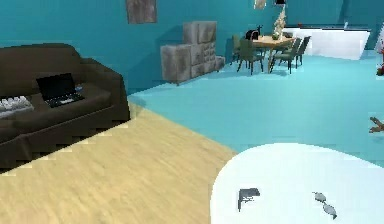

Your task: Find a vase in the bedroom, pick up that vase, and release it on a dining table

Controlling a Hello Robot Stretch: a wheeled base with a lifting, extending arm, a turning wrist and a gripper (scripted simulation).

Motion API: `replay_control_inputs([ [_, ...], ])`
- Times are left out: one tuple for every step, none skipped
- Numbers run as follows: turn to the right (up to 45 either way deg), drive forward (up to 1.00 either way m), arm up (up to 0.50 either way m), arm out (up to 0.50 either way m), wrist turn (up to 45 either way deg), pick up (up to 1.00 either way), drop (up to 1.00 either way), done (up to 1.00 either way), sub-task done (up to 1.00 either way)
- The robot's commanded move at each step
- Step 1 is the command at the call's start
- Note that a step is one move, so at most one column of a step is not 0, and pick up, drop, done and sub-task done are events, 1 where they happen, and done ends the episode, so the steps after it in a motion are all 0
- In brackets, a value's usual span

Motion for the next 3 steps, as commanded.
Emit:
replay_control_inputs([
  [-12.0,0.00,0.00,0.00,0.0,0.00,0.00,0.00,0.00],
  [-3.0,0.00,0.00,0.00,0.0,0.00,0.00,0.00,0.00],
  [0.0,0.15,0.00,0.00,0.0,0.00,0.00,0.00,0.00],
])
